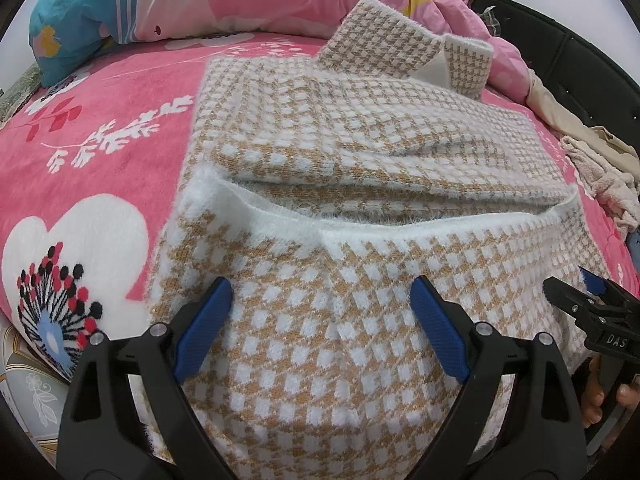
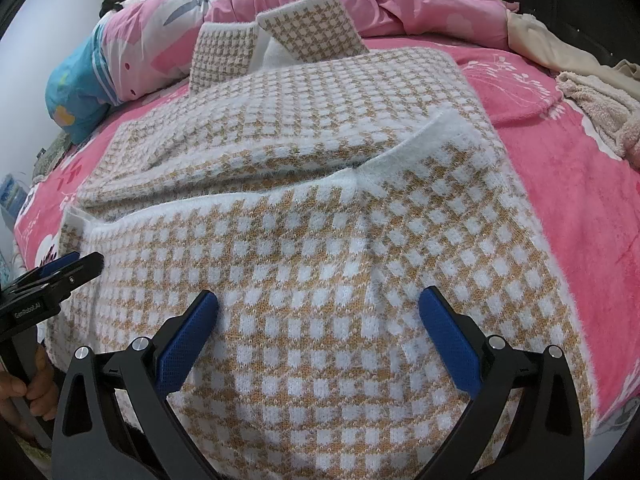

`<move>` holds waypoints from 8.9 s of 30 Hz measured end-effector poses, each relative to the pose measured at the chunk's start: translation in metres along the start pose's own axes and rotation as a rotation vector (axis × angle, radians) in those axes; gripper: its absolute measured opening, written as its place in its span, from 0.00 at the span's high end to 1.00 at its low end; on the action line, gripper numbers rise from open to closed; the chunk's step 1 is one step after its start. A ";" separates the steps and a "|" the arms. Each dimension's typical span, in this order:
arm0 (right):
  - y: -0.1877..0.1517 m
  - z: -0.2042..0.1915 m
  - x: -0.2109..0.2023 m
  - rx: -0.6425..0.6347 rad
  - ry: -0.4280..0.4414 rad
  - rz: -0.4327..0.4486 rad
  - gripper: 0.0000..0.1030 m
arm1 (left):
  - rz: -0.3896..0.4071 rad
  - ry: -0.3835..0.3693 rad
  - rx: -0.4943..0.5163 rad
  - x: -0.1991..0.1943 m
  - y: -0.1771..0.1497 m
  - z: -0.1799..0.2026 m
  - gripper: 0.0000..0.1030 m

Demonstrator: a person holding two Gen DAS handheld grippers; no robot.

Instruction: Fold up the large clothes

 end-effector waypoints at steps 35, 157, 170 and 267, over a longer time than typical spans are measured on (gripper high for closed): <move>-0.001 0.001 0.000 -0.002 0.040 -0.017 0.05 | 0.020 0.040 0.024 -0.008 0.004 0.005 0.13; 0.202 -0.028 0.066 -0.280 0.215 0.035 0.48 | 0.097 -0.311 0.162 0.080 0.157 0.025 0.66; 0.126 -0.018 0.029 -0.180 0.090 -0.055 0.37 | -0.024 -0.143 0.200 0.051 0.109 0.007 0.56; -0.035 -0.060 -0.008 -0.134 0.122 0.033 0.06 | 0.295 -0.050 -0.028 -0.063 -0.005 -0.080 0.08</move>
Point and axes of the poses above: each gripper's, at about its wrist camera, not at the fingertips, and x roughly the way its jaws point, z to its right, y to its top, the point moved 5 cm from there along x, roughly the way its jaws point, and after that the axes turned 10 degrees about z, right-handed, at the moved point
